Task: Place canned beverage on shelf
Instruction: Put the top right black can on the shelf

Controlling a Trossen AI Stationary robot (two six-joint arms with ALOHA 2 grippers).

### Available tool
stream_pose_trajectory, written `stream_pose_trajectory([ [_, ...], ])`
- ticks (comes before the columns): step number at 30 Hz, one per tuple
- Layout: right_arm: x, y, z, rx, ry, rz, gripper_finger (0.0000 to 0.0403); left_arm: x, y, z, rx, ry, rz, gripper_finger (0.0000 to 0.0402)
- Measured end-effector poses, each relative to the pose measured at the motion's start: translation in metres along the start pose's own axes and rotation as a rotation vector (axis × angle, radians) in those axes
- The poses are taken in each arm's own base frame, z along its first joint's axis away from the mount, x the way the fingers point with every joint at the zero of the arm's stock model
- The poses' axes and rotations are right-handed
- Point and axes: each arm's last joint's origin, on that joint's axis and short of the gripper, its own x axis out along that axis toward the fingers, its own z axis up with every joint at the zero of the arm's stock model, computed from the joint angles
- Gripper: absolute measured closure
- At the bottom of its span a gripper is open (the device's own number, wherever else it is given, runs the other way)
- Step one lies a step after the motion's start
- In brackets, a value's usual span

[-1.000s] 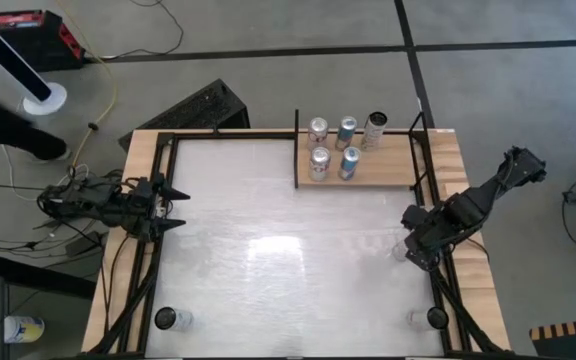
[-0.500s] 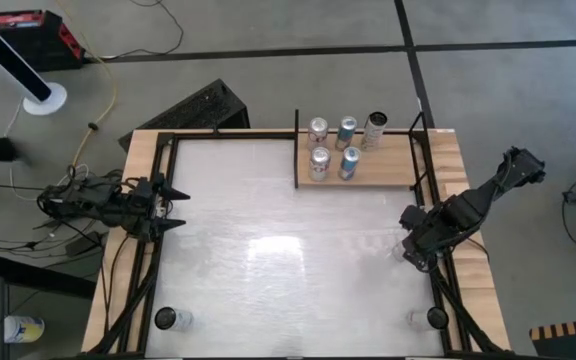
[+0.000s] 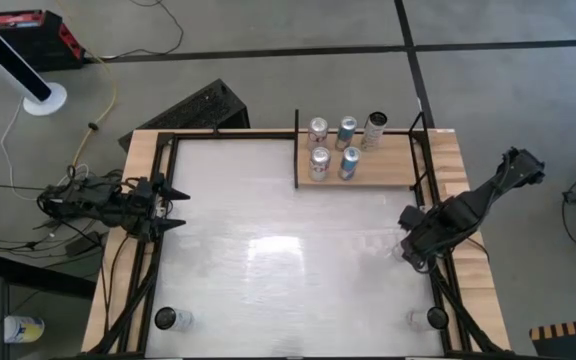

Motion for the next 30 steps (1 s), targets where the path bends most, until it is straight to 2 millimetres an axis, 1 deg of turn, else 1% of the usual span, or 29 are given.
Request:
stream_pose_trajectory([
  [7, 0.006, 0.009, 0.003, -0.062, 0.016, -0.046, 0.0079, 0.0, 0.0, 0.0, 0.002, 0.0, 0.0, 0.0045],
  [14, 0.008, 0.013, 0.004, -0.082, 0.02, -0.064, 0.0114, 0.0, 0.0, 0.0, 0.003, 0.0, 0.001, 0.0045],
  [18, 0.007, 0.012, 0.004, -0.094, 0.011, -0.066, 0.0122, 0.0, 0.0, 0.0, 0.003, 0.0, 0.0, 0.0045],
  [24, -0.007, 0.013, 0.012, -0.163, -0.131, -0.06, 0.0124, 0.0, 0.0, 0.0, 0.003, 0.0, 0.001, 0.0045],
  [28, -0.019, 0.009, 0.025, -0.192, -0.202, -0.066, 0.0125, 0.0, 0.0, 0.0, 0.003, -0.001, 0.003, 0.0045],
  [30, -0.022, 0.005, 0.033, -0.205, -0.208, -0.069, 0.0125, 0.0, 0.0, 0.0, 0.002, -0.002, 0.006, 0.0045],
])
